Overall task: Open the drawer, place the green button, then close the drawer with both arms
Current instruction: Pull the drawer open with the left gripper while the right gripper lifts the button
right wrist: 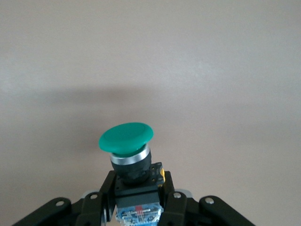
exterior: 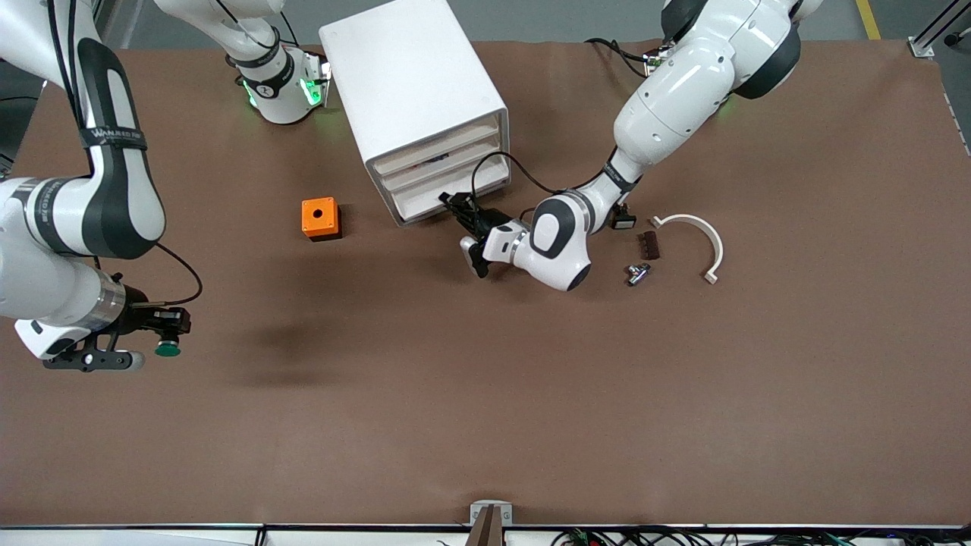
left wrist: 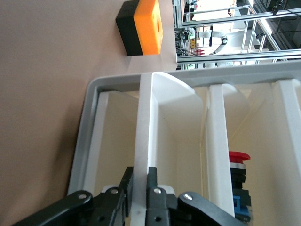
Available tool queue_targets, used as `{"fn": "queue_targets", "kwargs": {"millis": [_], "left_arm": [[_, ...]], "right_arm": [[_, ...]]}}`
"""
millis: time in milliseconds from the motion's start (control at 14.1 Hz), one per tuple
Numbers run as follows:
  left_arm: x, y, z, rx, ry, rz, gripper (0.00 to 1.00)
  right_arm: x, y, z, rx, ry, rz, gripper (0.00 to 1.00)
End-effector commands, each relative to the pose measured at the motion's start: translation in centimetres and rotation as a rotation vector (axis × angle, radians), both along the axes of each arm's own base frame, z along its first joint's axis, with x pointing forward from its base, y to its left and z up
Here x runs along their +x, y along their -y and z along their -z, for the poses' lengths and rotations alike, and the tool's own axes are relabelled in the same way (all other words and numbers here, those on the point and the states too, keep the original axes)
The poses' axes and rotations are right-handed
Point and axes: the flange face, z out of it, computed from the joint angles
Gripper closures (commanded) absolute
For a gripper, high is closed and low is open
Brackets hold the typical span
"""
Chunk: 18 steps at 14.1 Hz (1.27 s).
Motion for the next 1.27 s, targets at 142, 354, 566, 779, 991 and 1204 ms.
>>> {"fn": "queue_targets", "kwargs": {"millis": [142, 354, 566, 779, 991, 1204], "left_arm": [[2.9, -3.2, 1.3, -0.007, 0.002, 0.036, 1.00], [4.4, -4.8, 1.0, -0.029, -0.015, 0.054, 1.00], [5.9, -6.5, 0.6, -0.043, -0.021, 0.060, 1.00], [6.6, -7.7, 1.0, -0.038, -0.022, 0.050, 1.00], [8.1, -9.0, 1.0, -0.023, 0.000, 0.028, 1.00], [7.9, -9.0, 1.2, -0.020, -0.005, 0.029, 0.57]], "right_arm": [[-1.7, -5.1, -3.5, -0.022, -0.019, 0.062, 0.77], [-2.7, -9.1, -5.0, -0.094, -0.065, 0.156, 0.77], [-4.5, -14.5, -5.3, -0.151, -0.093, 0.347, 0.76], [-7.4, -20.8, -5.9, -0.178, -0.131, 0.466, 0.78], [-10.8, -28.2, -5.8, -0.193, -0.136, 0.686, 0.78], [-13.3, -33.0, -5.6, -0.158, -0.187, 0.905, 0.79]]}}
